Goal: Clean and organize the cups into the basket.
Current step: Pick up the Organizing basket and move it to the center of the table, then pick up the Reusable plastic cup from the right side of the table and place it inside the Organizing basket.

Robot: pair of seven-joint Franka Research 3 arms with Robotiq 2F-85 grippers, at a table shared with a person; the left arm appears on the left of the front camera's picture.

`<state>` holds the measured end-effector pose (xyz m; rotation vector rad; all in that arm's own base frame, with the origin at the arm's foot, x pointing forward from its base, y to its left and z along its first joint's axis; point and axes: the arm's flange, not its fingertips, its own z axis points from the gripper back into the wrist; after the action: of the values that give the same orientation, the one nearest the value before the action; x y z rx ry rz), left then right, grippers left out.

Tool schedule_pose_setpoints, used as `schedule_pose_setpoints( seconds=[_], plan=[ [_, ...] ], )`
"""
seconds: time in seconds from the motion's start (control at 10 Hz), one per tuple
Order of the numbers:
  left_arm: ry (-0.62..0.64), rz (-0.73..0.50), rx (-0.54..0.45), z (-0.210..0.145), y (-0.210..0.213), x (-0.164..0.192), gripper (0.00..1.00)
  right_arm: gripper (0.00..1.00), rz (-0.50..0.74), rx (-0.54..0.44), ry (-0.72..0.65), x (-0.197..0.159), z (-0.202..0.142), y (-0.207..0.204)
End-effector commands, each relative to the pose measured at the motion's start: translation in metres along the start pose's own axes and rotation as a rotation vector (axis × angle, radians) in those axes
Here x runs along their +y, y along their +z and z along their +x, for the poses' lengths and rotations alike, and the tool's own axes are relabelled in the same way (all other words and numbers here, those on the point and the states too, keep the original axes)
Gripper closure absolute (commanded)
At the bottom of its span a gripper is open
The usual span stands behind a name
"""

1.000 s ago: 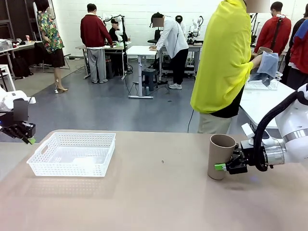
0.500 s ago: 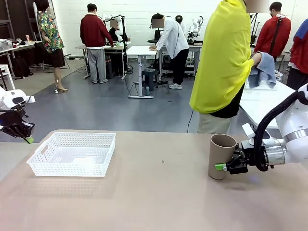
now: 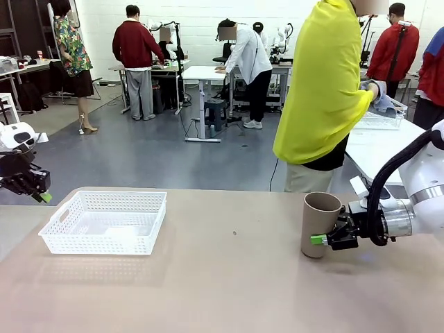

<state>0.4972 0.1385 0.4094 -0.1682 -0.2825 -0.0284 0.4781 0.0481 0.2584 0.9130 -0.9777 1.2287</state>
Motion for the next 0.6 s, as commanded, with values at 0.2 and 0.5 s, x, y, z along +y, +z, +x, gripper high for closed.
schedule_pose_setpoints(
  seconds=[0.2,0.5],
  plan=[
    [-0.009,-0.035,0.011,0.000,0.002,-0.019,0.00,0.47,0.000,-0.001,-0.003,0.000,-0.001,-0.001],
    [-0.031,0.001,0.069,0.006,-0.017,-0.034,0.00,0.47,0.000,-0.001,-0.003,0.000,-0.001,-0.001]
  ],
)
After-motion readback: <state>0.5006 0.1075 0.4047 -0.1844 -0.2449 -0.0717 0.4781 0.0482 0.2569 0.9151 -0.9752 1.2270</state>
